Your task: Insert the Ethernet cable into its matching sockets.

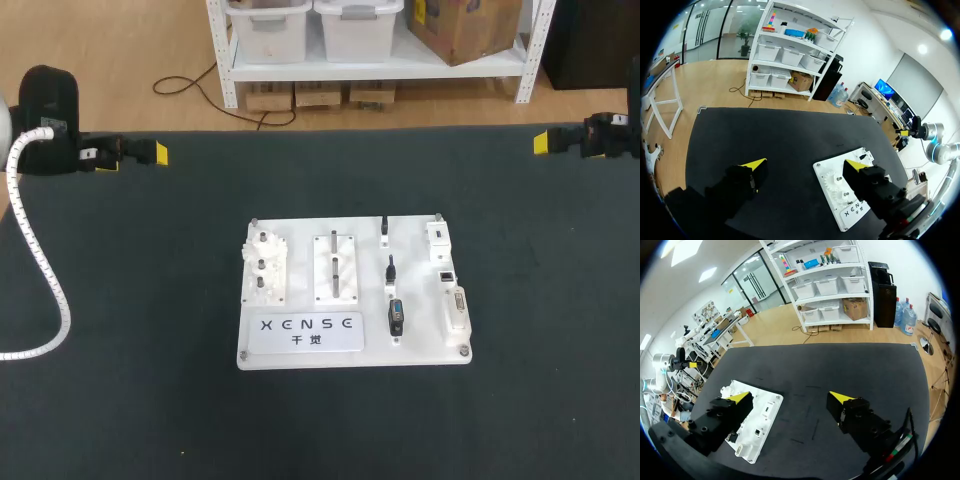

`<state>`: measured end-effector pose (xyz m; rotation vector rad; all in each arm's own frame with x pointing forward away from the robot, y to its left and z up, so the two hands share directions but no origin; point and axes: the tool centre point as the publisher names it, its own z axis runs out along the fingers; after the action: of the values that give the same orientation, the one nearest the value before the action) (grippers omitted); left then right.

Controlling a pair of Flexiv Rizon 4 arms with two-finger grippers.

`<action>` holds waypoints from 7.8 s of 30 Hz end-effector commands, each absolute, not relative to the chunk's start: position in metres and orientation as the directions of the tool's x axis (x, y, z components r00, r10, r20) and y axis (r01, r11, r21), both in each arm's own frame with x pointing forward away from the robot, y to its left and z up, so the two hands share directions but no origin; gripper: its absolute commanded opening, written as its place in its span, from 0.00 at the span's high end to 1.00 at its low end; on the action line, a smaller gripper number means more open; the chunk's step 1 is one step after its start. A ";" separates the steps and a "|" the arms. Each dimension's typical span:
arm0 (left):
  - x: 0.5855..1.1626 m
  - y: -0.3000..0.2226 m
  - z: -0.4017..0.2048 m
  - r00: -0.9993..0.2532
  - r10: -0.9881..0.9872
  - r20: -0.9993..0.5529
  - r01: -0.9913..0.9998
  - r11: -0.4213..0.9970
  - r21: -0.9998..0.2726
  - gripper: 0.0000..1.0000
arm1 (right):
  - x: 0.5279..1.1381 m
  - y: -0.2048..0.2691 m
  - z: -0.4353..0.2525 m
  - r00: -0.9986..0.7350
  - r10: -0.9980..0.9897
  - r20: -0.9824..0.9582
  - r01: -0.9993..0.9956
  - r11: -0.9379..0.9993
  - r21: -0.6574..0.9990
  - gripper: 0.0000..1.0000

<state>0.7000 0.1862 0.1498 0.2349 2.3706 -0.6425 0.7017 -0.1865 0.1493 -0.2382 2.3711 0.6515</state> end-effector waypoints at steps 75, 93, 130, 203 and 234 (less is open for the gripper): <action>0.593 0.020 0.082 -0.137 0.452 -0.882 0.989 0.117 -0.094 0.00 | 0.701 -0.186 0.150 -0.767 -0.001 -0.642 -0.328 0.860 0.390 0.00; 0.601 0.007 0.073 -0.148 0.463 -0.874 0.989 0.069 -0.131 0.00 | 0.701 -0.186 0.150 -0.767 -0.001 -0.642 -0.328 0.860 0.390 0.00; 0.601 0.007 0.073 -0.148 0.463 -0.874 0.989 0.069 -0.131 0.00 | 0.638 0.017 0.073 -0.950 -0.152 -0.273 -0.138 0.988 -0.070 0.00; 0.601 0.007 0.073 -0.148 0.463 -0.874 0.989 0.069 -0.131 0.00 | 0.615 -0.027 0.051 -0.987 -0.092 -0.129 -0.088 0.995 -0.037 1.00; 0.601 0.007 0.073 -0.148 0.463 -0.874 0.989 0.069 -0.131 0.00 | 0.621 -0.052 0.034 -0.987 -0.085 -0.137 -0.074 0.993 -0.088 1.00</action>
<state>0.5997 0.0069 0.0745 1.4582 1.6944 -1.0178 0.6214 -0.0509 0.0354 -0.1217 3.0007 -0.1277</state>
